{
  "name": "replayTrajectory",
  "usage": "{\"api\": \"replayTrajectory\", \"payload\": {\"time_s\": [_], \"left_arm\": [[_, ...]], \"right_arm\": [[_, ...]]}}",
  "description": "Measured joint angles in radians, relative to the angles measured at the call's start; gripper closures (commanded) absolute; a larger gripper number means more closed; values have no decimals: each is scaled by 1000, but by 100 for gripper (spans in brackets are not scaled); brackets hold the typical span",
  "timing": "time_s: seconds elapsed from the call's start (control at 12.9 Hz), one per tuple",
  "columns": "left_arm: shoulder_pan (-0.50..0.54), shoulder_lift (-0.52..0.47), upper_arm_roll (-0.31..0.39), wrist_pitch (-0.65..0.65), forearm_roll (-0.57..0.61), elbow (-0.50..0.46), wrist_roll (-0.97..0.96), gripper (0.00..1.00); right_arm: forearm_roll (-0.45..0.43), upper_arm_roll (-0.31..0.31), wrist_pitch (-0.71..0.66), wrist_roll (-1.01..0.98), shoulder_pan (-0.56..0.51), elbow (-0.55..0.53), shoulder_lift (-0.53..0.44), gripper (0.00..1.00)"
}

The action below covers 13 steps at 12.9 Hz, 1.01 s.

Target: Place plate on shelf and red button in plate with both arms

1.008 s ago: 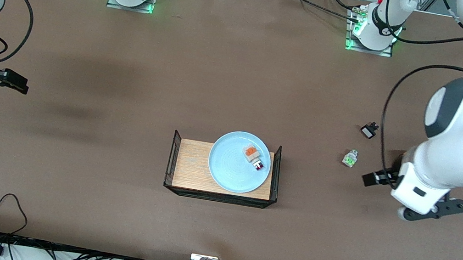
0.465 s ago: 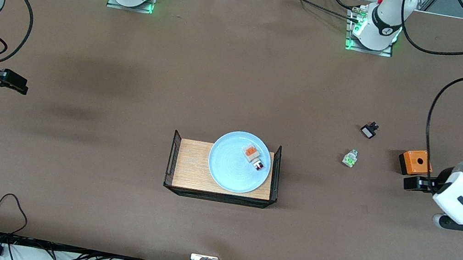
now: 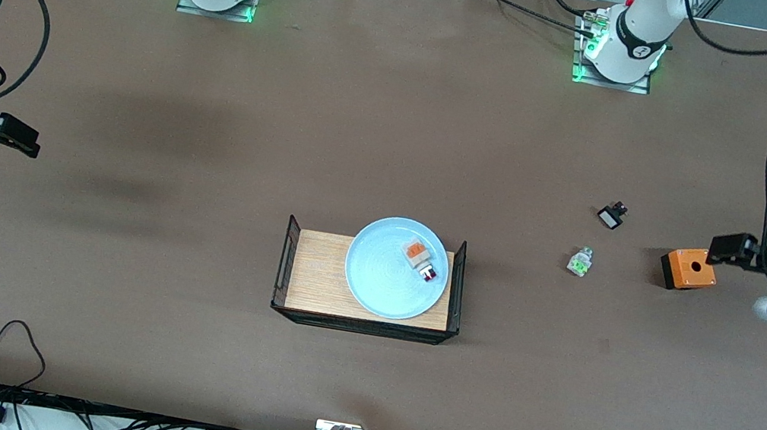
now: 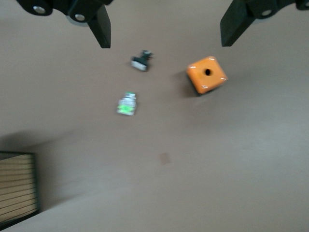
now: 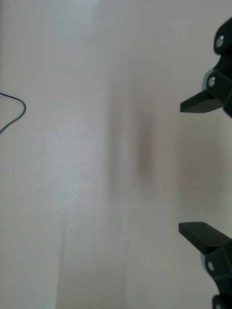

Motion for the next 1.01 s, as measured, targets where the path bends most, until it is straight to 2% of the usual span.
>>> {"api": "replayTrajectory", "payload": {"time_s": [0.16,0.39,0.54,0.85,1.01], "left_arm": [[-1,-84,-4,8,-39,-82,-25,0],[-1,-211,-8,97,-43,-251,-40,0],[-1,-259,-8,153,-43,-343,-63,0],[-1,-287,-21,179,-40,-403,-173,0],[-2,-319,-46,234,-27,-467,-179,0]], "right_arm": [[0,0,0,0,0,6,0,0],[0,1,1,0,1,36,0,0],[0,3,1,0,4,50,0,0],[0,3,-1,-3,5,54,0,0],[0,3,-2,-4,5,54,0,0]]}}
